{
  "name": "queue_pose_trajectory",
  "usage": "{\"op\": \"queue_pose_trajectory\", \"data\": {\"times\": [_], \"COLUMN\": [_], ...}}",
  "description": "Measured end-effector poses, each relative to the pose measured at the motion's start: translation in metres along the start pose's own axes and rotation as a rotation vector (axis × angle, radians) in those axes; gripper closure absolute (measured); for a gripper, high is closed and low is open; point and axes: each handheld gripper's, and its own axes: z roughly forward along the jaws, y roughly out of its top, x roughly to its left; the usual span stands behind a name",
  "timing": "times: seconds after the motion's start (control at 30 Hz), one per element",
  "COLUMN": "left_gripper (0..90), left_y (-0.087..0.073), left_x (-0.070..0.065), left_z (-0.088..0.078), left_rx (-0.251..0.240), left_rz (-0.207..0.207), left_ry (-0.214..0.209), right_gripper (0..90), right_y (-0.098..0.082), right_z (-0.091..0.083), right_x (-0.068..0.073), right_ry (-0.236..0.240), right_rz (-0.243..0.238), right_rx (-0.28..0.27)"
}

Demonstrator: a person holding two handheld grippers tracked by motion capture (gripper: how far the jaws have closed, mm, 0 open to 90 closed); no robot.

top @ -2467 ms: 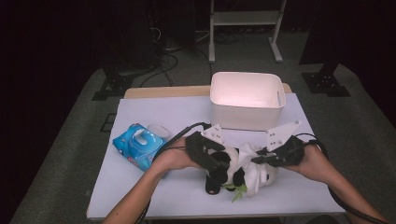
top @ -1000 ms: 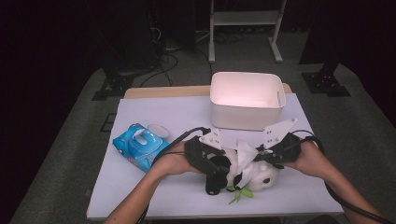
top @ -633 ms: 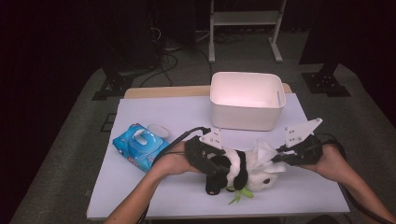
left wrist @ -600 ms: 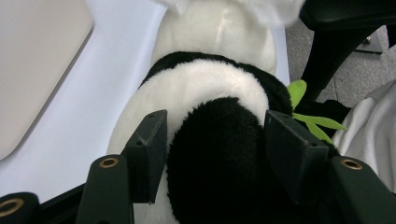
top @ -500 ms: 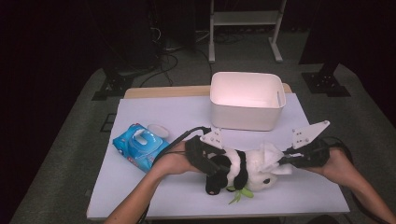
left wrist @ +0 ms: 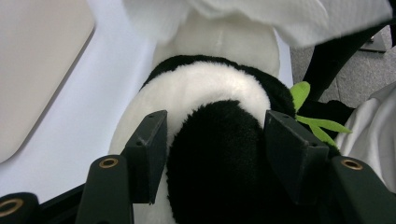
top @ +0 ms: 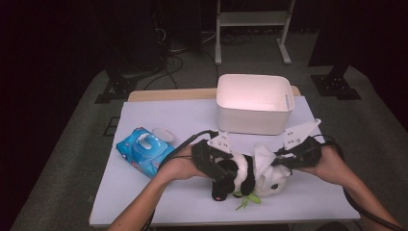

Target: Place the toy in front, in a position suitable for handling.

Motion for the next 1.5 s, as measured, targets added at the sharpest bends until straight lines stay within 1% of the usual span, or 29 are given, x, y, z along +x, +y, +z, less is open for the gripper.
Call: {"op": "queue_pose_trajectory", "data": {"times": [0.07,0.13,0.17,0.3,0.37,0.4,0.43,0.47,0.5,0.6,0.73,0.77,0.87,0.97,1.03,1.07,1.1,1.13,1.2,1.33,1.5], "left_gripper": [39.8,39.1,38.9,38.5,37.9,37.9,37.8,37.6,36.7,36.5,37.7,38.2,38.9,39.4,39.5,39.6,39.6,39.6,39.8,39.9,39.9], "left_y": [0.001,0.001,0.002,0.003,0.004,0.004,0.004,0.002,0.001,-0.003,-0.012,-0.014,-0.017,-0.015,-0.012,-0.011,-0.011,-0.011,-0.011,-0.009,-0.009], "left_x": [0.000,0.000,0.001,0.002,0.003,0.003,0.004,0.004,0.004,0.005,0.006,0.006,0.007,0.005,0.002,0.001,0.002,0.002,0.002,0.002,0.002], "left_z": [-0.001,-0.003,-0.005,-0.013,-0.018,-0.021,-0.022,-0.022,-0.021,-0.019,-0.010,-0.007,-0.004,-0.002,0.001,0.001,0.002,0.002,0.003,0.005,0.006], "left_rx": [0.005,0.002,0.000,-0.013,-0.009,-0.010,-0.006,0.012,0.018,0.011,-0.004,-0.012,-0.037,-0.035,-0.021,-0.011,-0.013,-0.019,-0.030,-0.024,-0.028], "left_rz": [0.006,0.005,0.005,0.004,0.006,0.006,0.002,-0.006,-0.005,-0.023,-0.056,-0.064,-0.076,-0.064,-0.054,-0.047,-0.046,-0.047,-0.047,-0.040,-0.041], "left_ry": [0.004,0.012,0.011,0.017,0.030,0.035,0.035,0.029,0.026,0.014,-0.011,-0.014,-0.020,-0.021,-0.011,-0.002,-0.001,-0.004,-0.012,-0.013,-0.009], "right_gripper": [80.9,80.9,81.0,81.1,81.1,81.1,81.1,81.1,81.1,81.2,81.1,81.1,81.1,81.1,81.1,81.1,81.2,81.1,81.1,81.2,81.1], "right_y": [0.008,0.009,0.008,0.000,-0.004,-0.006,-0.007,-0.009,-0.010,-0.012,-0.010,-0.008,0.001,0.013,0.022,0.025,0.028,0.029,0.032,0.046,0.064], "right_z": [0.007,0.012,0.013,0.010,0.008,0.007,0.007,0.006,0.006,0.005,0.006,0.007,0.011,0.021,0.032,0.035,0.037,0.036,0.034,0.037,0.048], "right_x": [0.000,0.000,-0.001,-0.002,-0.001,-0.001,-0.001,-0.001,0.000,0.001,0.002,0.002,0.003,0.005,0.007,0.008,0.008,0.008,0.007,0.009,0.008], "right_ry": [0.014,0.016,0.017,0.023,0.031,0.030,0.031,0.031,0.035,0.036,0.037,0.038,0.038,0.067,0.085,0.084,0.084,0.084,0.095,0.092,0.118], "right_rz": [-0.018,-0.024,-0.021,0.008,0.021,0.019,0.029,0.024,0.035,0.041,0.044,0.046,0.028,0.014,-0.023,-0.029,-0.040,-0.035,-0.023,-0.052,-0.068], "right_rx": [0.007,0.026,0.033,0.022,0.014,0.015,0.012,0.009,0.008,0.003,-0.001,-0.002,0.001,0.013,0.041,0.050,0.058,0.053,0.026,0.027,0.003]}}
